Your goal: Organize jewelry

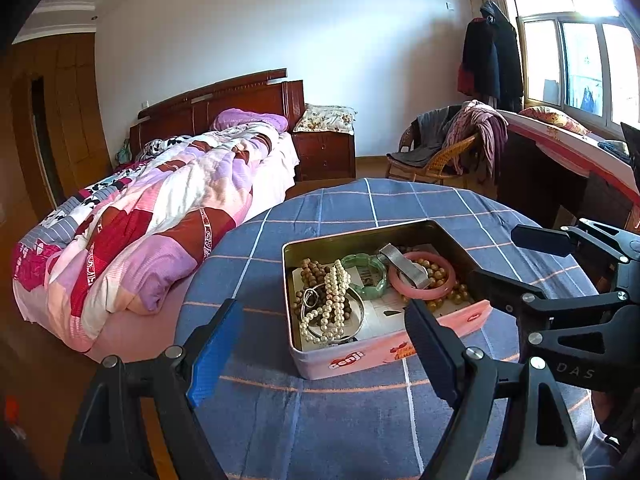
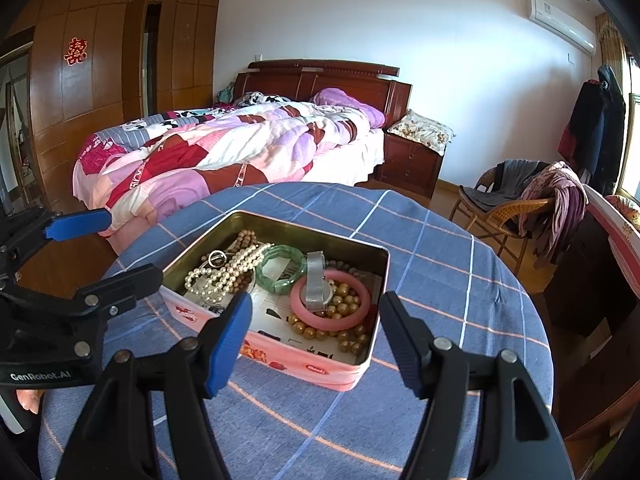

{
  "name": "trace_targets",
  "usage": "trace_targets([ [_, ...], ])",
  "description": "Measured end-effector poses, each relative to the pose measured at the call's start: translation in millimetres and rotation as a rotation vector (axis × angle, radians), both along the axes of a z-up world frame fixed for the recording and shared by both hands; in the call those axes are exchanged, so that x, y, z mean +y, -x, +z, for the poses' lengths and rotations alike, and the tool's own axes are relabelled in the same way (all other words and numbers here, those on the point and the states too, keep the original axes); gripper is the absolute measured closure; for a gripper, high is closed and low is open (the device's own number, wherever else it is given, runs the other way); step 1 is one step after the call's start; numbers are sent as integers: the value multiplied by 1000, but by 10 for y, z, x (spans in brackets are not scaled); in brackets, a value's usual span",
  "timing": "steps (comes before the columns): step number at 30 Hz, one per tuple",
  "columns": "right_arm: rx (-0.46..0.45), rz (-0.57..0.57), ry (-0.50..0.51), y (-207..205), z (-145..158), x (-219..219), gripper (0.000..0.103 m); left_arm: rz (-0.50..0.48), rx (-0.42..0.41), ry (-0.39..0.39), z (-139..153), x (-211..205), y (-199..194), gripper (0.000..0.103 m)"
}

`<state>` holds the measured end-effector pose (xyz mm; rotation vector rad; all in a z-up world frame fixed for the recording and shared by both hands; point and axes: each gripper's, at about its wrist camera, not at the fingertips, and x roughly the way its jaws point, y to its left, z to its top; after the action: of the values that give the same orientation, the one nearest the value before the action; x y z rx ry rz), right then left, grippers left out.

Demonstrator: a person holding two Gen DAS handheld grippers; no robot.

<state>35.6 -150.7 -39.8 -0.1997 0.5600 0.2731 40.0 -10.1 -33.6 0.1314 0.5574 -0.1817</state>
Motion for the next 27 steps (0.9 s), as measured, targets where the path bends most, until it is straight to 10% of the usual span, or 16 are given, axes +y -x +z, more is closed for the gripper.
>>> trace_targets([
  [27,-2,1,-3,23,-3,10,32,0,8,-16,-31,-15,4,20],
])
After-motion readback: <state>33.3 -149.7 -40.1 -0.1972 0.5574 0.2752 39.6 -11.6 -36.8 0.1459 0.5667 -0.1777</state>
